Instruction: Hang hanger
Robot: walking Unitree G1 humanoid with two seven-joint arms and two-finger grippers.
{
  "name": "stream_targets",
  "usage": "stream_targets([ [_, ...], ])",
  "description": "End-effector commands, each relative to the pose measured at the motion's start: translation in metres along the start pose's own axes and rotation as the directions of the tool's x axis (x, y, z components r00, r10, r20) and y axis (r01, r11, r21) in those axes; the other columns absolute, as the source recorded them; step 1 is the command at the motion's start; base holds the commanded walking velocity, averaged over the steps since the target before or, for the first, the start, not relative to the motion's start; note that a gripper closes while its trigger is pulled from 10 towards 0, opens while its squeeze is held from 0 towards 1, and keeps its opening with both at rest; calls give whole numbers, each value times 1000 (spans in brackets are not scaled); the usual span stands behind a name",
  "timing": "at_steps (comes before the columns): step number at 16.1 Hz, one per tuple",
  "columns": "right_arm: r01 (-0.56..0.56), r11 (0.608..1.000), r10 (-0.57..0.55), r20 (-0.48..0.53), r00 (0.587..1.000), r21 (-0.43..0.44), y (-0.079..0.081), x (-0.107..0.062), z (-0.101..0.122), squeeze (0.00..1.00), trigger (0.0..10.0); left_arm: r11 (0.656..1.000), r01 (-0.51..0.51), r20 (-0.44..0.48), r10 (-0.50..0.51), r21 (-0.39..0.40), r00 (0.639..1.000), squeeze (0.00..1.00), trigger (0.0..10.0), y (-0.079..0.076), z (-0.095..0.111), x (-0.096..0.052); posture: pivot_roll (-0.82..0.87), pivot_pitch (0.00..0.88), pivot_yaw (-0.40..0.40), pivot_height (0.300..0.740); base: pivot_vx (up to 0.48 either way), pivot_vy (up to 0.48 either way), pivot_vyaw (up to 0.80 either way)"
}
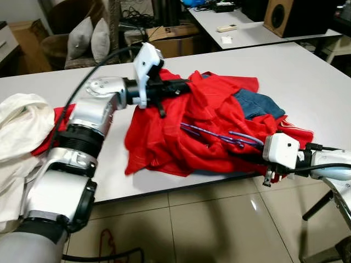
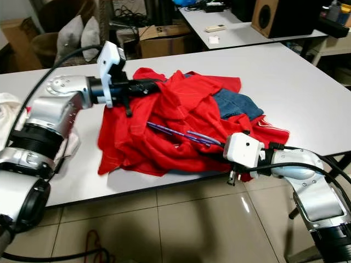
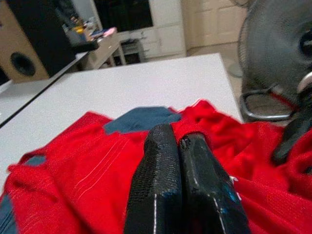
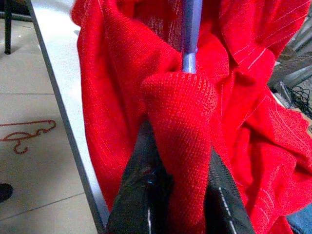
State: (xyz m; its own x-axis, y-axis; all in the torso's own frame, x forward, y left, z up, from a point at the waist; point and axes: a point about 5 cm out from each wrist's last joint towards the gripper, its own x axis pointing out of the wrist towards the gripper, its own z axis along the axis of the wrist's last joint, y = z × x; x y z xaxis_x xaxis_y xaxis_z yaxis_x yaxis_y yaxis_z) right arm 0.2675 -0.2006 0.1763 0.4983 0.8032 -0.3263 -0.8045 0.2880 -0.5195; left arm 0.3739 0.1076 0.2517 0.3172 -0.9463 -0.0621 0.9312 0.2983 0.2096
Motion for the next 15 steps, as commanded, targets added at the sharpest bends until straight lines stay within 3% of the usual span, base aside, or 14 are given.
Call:
stream_targets([
  [1, 20, 999, -18, 61, 998, -48, -7, 2, 15, 0, 0, 999, 51, 28, -51, 10, 998, 0, 0, -5, 8, 8, -80, 0, 103, 740, 0, 0, 0],
  [3, -2, 999, 1, -13, 1000, -49, -4, 9, 4, 0, 0, 991, 135, 104, -133, -16, 986, 0, 0, -14, 19, 25, -77, 0, 104, 740, 0, 0, 0],
  [6, -5, 999, 6, 24, 1000, -39, -2, 16, 9, 0, 0, 989, 149, 25, -149, 3, 988, 0, 0, -20, 6, 37, -75, 0, 106, 740, 0, 0, 0],
  [8, 0, 999, 1, 22, 1000, -44, -3, 14, 9, 0, 0, 997, 51, -78, -47, 58, 996, 0, 0, -11, -6, 32, -79, 0, 109, 740, 0, 0, 0],
  [11, 3, 999, -2, 13, 1000, -45, -3, 9, 7, 0, 0, 981, -104, -196, 135, 163, 971, 0, 431, 9, -14, 9, -77, 0, 105, 740, 0, 0, 0],
  [12, 1, 999, 0, 19, 1000, -41, -2, 9, 7, 0, 0, 971, -145, -216, 186, 192, 958, 0, 1961, 14, -16, 3, -75, 0, 104, 740, 0, 0, 0],
  [13, -5, 999, 6, 23, 1000, -37, -2, 9, 8, 0, 0, 964, -172, -235, 218, 201, 947, 0, 5098, 17, -18, 0, -72, 0, 101, 740, 0, 0, 0],
  [14, -12, 999, 13, 27, 1000, -32, -1, 10, 8, 0, 0, 953, -227, -245, 274, 203, 930, 0, 10000, 21, -21, 0, -69, 0, 99, 740, 0, 0, 0],
  [15, -13, 999, 14, 29, 999, -32, -1, 10, 8, 0, 0, 953, -237, -232, 277, 187, 932, 0, 10000, 21, -21, 1, -69, 0, 98, 740, 0, 0, 0],
])
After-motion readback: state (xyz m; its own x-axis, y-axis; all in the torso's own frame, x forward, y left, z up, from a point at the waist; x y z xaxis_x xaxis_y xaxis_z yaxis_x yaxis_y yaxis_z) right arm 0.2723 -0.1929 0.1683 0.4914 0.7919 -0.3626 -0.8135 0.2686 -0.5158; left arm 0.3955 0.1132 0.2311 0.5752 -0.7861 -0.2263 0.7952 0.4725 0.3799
